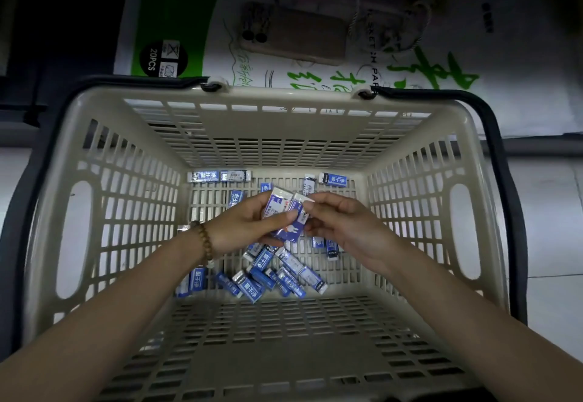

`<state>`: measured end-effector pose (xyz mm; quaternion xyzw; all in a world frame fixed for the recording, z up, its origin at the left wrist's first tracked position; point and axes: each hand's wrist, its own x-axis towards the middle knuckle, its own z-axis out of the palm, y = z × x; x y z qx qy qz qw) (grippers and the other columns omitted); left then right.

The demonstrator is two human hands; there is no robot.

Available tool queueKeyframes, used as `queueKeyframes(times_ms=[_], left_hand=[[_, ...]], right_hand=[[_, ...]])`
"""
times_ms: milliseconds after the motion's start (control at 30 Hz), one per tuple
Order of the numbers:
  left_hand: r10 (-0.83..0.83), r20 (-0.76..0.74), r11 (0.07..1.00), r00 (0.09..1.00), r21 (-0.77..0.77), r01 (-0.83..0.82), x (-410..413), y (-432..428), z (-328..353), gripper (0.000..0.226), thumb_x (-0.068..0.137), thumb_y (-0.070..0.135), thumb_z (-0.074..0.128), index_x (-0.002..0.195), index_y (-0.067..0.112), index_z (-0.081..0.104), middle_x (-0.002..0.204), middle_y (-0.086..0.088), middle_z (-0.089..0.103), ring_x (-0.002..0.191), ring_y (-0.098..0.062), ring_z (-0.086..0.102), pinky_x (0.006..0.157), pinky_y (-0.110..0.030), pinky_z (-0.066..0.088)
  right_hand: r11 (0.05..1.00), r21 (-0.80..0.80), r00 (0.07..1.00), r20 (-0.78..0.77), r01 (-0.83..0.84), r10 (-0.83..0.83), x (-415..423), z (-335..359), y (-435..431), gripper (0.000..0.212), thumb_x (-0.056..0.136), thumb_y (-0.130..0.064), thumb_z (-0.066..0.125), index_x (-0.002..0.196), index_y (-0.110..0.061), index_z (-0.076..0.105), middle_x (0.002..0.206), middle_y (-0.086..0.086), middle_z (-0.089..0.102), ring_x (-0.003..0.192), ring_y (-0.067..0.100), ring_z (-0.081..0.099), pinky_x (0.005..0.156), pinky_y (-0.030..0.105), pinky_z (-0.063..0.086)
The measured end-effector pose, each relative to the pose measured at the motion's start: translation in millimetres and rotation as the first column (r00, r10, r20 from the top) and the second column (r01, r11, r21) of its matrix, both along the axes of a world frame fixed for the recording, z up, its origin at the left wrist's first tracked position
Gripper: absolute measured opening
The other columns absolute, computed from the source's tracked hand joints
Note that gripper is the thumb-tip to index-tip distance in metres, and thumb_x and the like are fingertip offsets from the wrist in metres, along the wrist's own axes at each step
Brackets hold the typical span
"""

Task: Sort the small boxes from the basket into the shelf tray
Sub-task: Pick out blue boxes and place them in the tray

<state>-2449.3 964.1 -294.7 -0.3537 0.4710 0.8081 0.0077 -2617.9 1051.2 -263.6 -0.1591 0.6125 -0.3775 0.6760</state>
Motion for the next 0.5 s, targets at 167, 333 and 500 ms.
queueKeyframes(times_ms=[167, 333, 500], left_hand=[[0.035, 0.053, 0.999, 0.998, -0.038, -0.033, 1.1, 1.6, -6.8, 0.034, 0.070, 0.025, 0.068, 0.103, 0.021, 0.061, 0.090, 0.002, 0.074, 0.084, -0.015, 0.071, 0.066, -0.023, 0.057], [0.214, 0.101, 0.976, 0.971, 0.025, -0.218, 8.8, -13.5, -1.8, 0.052, 0.064, 0.029, 0.069, 0.108, 0.005, 0.056, 0.091, 0.000, 0.074, 0.082, -0.017, 0.071, 0.064, -0.022, 0.057], [0.340, 0.122, 0.929, 0.933, 0.111, -0.353, 5.2, -14.7, 2.7, 0.069, 0.069, 0.024, 0.065, 0.128, -0.005, 0.041, 0.107, -0.012, 0.070, 0.085, -0.019, 0.071, 0.065, -0.024, 0.057]], right_hand=[[0.999, 0.010, 0.997, 0.073, -0.031, 0.031, -1.8, -5.8, 1.7, 0.022, 0.094, -0.018, 0.053, 0.108, -0.007, 0.065, 0.094, 0.009, 0.071, 0.081, 0.015, 0.070, 0.072, 0.019, 0.055], [0.872, 0.345, 0.645, -0.588, -0.346, 0.488, -39.1, -35.8, 24.8, 0.030, 0.087, -0.024, 0.064, 0.115, -0.013, 0.060, 0.121, 0.003, 0.060, 0.109, 0.018, 0.058, 0.079, 0.020, 0.043], [0.727, 0.508, 0.379, -0.628, -0.462, 0.680, -41.6, -63.9, 46.4, 0.046, 0.072, -0.018, 0.080, 0.112, -0.016, 0.056, 0.116, 0.003, 0.055, 0.109, 0.020, 0.053, 0.087, 0.027, 0.044]])
